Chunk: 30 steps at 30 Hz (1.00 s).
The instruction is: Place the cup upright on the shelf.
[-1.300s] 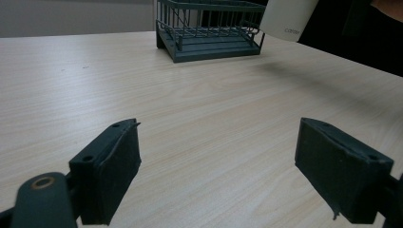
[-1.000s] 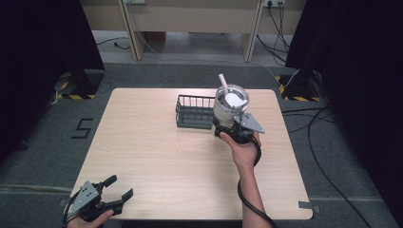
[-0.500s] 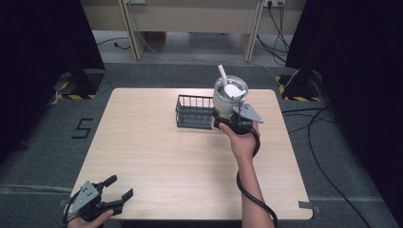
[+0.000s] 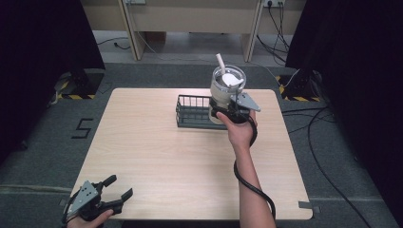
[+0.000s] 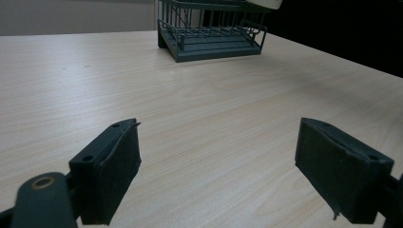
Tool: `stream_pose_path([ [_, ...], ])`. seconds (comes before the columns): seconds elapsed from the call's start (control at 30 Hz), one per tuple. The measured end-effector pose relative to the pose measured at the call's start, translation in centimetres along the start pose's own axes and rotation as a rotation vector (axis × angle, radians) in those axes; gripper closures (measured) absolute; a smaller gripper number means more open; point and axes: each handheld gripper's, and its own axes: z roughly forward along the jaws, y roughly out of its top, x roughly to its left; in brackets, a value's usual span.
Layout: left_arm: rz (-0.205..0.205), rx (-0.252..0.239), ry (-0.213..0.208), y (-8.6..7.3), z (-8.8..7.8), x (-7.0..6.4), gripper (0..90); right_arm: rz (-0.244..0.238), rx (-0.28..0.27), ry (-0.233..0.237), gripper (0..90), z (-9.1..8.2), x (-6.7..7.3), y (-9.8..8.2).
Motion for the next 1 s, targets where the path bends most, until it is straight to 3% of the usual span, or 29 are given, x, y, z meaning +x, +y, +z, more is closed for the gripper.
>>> stream_pose_path([
  [0.47, -0.007, -0.007, 0.002, 0.0, 0.0, 0.1, 14.6, 0.005, 0.002, 0.002, 10.0, 2.2, 0.2, 1.1],
  [0.8, -0.005, -0.004, 0.003, 0.0, 0.0, 0.2, 14.6, 0.011, 0.012, -0.003, 10.0, 4.5, 0.1, 2.1],
  [1.0, -0.008, -0.006, 0.005, 0.0, 0.0, 0.2, 14.6, 0.018, 0.028, -0.006, 10.0, 6.0, 0.1, 1.9],
])
